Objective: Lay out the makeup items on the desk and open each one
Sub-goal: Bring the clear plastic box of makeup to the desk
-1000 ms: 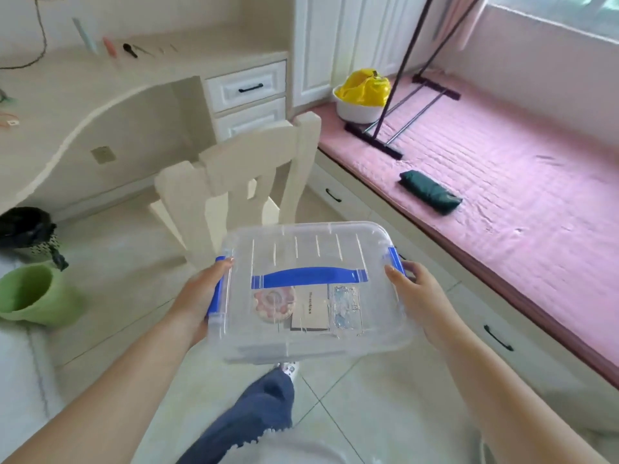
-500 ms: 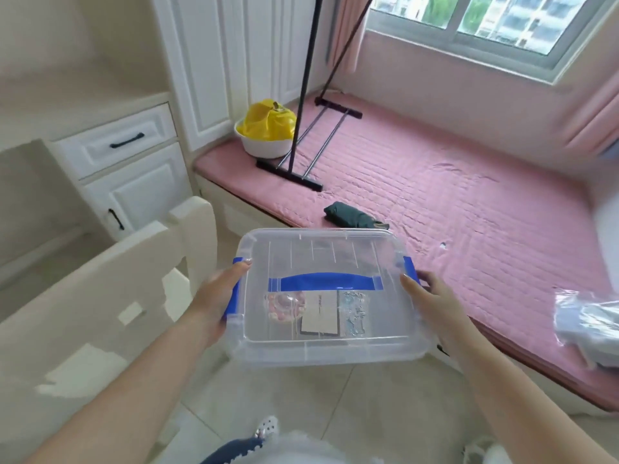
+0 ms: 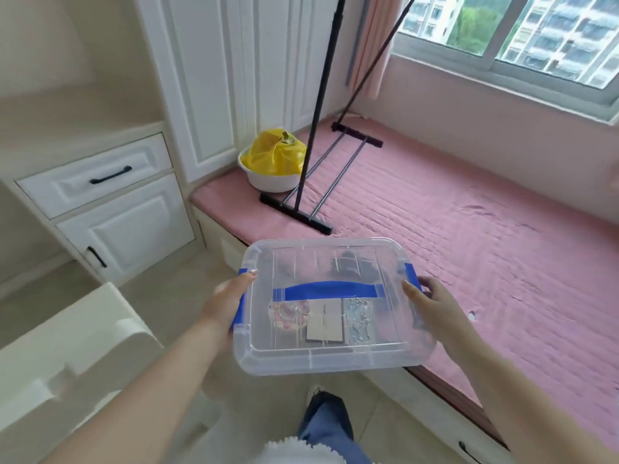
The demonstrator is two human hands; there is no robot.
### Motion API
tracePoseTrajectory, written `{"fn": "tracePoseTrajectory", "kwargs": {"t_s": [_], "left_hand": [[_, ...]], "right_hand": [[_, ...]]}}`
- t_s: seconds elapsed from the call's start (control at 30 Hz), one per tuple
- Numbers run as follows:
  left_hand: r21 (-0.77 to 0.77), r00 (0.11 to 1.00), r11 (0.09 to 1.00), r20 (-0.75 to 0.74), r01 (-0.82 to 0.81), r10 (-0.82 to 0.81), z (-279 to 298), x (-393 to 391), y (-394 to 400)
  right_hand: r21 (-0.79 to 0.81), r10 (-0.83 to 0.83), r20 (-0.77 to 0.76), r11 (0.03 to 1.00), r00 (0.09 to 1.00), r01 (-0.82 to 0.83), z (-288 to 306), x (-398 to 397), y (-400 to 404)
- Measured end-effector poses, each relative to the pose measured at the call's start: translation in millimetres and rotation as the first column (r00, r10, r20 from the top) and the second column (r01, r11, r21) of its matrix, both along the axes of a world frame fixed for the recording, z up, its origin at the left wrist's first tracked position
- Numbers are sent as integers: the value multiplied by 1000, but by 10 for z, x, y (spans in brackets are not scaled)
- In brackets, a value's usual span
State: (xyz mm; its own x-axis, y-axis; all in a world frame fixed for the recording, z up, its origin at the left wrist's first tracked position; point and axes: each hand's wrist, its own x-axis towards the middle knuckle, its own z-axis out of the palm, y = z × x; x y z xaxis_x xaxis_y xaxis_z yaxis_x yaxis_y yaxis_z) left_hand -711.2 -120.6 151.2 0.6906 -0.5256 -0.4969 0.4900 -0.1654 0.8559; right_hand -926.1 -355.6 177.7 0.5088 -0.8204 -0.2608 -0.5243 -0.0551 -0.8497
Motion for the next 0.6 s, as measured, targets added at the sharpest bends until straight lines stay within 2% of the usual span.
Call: {"fn": "tracePoseTrajectory", "kwargs": {"t_s": [0.2,0.4,0.6], "left_hand": [[96,988,984,23,-151,150,32,477,-570],[182,946,928,63,-325,319,150,975,-751],[362,868,795,305,-486,391,98,1619,-572]], "right_hand": [[-1,202,-85,979,976,-203,-60,973,-978],[-5,399,-101,916,911,-402,-100,2000,-1435],[10,538,-73,843,840,-538,-246,3134,-1451]]}}
